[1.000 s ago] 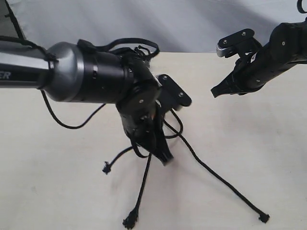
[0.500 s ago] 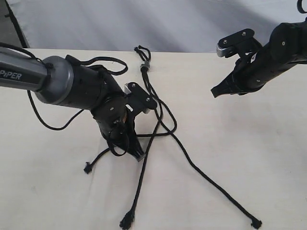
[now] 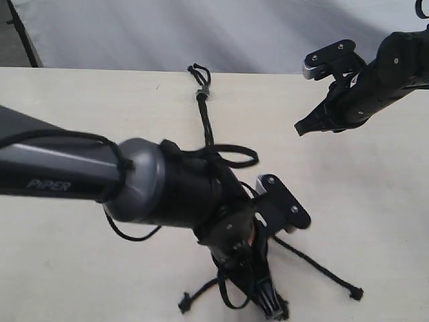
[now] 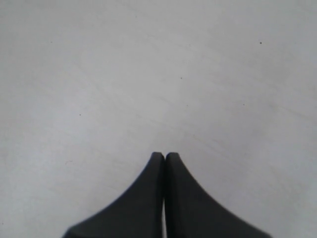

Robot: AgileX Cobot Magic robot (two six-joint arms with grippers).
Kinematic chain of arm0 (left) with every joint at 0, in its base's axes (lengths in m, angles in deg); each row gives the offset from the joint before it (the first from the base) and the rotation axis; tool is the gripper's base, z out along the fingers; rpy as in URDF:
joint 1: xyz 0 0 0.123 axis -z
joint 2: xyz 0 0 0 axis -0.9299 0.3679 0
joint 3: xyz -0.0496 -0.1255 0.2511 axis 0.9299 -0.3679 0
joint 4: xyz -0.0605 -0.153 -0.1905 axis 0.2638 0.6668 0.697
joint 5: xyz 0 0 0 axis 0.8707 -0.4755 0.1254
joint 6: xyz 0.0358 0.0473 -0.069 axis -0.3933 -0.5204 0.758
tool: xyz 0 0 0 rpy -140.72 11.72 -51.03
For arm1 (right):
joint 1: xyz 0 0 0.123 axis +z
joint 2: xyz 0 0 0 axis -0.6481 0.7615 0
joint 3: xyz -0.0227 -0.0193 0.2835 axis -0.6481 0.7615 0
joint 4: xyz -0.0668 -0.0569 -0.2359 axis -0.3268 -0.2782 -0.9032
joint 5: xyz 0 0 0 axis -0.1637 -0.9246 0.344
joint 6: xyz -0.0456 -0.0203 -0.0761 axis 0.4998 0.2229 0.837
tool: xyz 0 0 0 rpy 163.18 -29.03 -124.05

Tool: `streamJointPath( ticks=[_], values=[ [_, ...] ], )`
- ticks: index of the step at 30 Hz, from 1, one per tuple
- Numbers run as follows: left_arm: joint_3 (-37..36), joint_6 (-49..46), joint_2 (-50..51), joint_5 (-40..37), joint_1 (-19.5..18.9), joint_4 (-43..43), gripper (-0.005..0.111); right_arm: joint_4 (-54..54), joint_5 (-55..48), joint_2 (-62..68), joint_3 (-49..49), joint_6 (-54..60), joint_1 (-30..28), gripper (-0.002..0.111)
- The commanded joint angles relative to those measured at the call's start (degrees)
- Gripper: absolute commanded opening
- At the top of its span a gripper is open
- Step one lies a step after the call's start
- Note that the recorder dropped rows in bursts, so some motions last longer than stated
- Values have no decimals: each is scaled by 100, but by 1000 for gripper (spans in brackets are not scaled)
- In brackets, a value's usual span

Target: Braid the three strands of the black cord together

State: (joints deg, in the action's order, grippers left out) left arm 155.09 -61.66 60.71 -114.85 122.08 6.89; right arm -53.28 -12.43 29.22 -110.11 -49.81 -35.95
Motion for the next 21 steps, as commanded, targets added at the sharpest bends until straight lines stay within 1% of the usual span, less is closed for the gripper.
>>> streamJointPath(
  ticks=[1, 3, 6, 9, 13, 17, 21],
  values=[
    [128, 630, -284, -335, 132, -735, 0, 0, -36, 31, 8, 11, -37, 0],
    [128, 1145, -514, -598, -20, -1195, 0, 0, -52, 31, 8, 11, -37, 0],
    [128, 1605, -784, -1064, -307, -1617, 0, 0, -52, 31, 8, 11, -37, 0],
    [113, 1679, -1000, -1321, -643, -1680, 0, 0, -52, 31, 8, 11, -37, 0],
    [-158, 1742, -1157, -1334, -1055, -1730, 0, 0, -52, 31, 8, 11, -37, 0],
    [-582, 1771, -1200, -1262, -1476, -1730, 0, 0, -52, 31, 8, 11, -37, 0],
    [-958, 1851, -1200, -942, -1730, -1730, 0, 0, -52, 31, 8, 11, -37, 0]
  ],
)
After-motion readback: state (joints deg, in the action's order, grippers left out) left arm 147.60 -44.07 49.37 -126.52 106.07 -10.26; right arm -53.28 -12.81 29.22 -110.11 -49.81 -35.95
